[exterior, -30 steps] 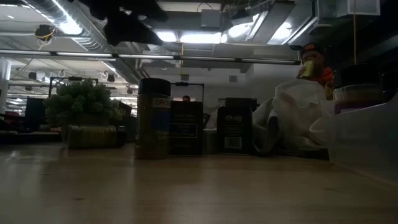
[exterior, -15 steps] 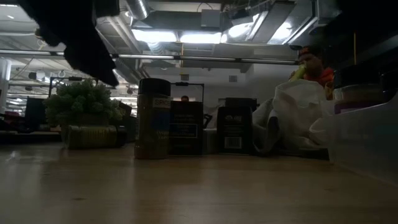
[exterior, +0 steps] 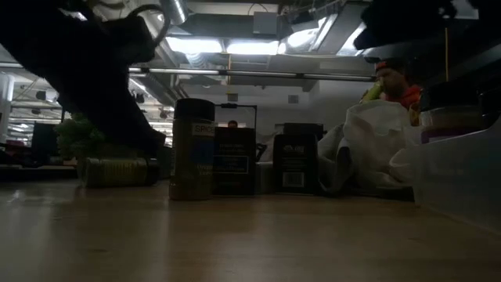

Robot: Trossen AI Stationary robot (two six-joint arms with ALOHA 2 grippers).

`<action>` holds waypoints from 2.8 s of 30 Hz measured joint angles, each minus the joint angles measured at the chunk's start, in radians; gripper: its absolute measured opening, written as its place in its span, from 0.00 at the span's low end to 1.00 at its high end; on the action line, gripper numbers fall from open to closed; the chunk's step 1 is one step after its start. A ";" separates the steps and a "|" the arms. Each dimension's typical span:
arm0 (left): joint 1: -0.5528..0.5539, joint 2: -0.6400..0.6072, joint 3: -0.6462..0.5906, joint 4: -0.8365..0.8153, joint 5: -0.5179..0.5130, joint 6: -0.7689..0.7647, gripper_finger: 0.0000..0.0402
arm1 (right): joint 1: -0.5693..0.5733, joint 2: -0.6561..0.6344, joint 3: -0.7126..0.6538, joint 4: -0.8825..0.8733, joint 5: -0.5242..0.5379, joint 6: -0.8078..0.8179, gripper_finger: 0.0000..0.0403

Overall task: Sort spices by type
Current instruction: Put the black seasoning bottle into the transparent bin

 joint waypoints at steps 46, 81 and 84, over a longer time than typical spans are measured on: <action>0.080 0.191 0.001 0.492 0.026 0.282 0.35 | -0.215 0.002 0.000 0.321 -0.274 -0.261 0.70; 0.013 0.121 0.003 0.745 0.085 0.490 0.37 | -0.288 0.236 0.002 0.945 -0.303 -0.401 0.70; 0.013 0.121 0.003 0.751 0.085 0.490 0.37 | -0.288 0.260 0.025 0.947 -0.264 -0.413 0.70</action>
